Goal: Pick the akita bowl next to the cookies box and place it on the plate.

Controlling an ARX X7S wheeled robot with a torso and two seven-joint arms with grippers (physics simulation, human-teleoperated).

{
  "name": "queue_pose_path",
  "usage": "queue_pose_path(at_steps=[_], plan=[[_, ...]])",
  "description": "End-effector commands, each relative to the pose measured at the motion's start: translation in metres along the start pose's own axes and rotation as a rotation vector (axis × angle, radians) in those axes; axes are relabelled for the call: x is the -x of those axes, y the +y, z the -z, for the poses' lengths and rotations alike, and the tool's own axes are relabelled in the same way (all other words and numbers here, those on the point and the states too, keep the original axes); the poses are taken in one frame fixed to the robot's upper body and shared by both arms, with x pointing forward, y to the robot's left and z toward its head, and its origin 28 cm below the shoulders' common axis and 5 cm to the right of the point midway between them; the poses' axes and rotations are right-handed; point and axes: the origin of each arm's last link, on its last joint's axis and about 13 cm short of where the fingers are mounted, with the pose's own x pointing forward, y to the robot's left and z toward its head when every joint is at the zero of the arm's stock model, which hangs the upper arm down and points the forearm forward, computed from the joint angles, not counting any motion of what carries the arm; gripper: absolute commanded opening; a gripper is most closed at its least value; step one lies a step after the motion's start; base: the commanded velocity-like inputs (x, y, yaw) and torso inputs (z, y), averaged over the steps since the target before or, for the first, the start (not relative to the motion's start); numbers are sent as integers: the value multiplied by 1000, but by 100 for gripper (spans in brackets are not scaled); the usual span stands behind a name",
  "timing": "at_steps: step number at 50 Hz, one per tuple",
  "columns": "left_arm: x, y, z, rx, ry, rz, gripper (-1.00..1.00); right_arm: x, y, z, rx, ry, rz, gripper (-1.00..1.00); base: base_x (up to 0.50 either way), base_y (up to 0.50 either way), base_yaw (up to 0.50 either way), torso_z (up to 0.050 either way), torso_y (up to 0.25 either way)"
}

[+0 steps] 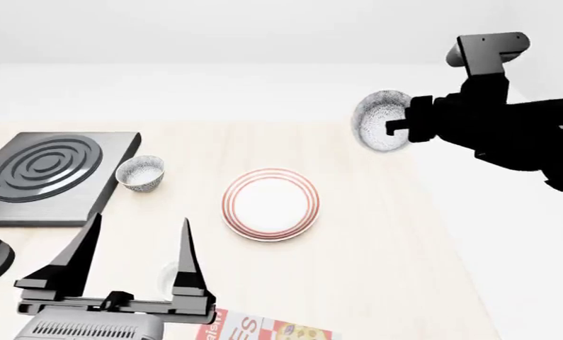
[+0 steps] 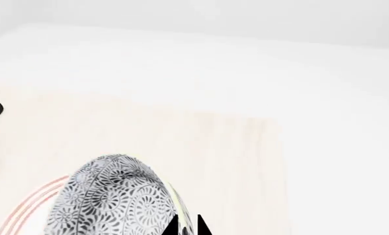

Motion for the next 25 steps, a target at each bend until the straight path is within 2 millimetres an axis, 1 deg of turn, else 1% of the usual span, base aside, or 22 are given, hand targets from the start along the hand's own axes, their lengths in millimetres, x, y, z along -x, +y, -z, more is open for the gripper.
queue_pose_path(at_steps=[1, 11, 18, 21, 25], plan=[[0, -1, 0, 8, 1, 7, 100, -32, 21, -33, -1, -64, -11, -100, 0, 0, 0, 0, 0], [-1, 0, -1, 11, 1, 5, 100, -70, 38, -28, -57, -59, -18, -100, 0, 0, 0, 0, 0], [-1, 0, -1, 12, 0, 2, 100, -77, 52, -22, -102, -60, -36, -100, 0, 0, 0, 0, 0], [-1, 1, -2, 15, -4, -1, 100, -82, 61, -16, -123, -58, -48, -100, 0, 0, 0, 0, 0], [0, -1, -1, 22, -2, 6, 100, -87, 68, -8, -155, -48, -63, -100, 0, 0, 0, 0, 3]])
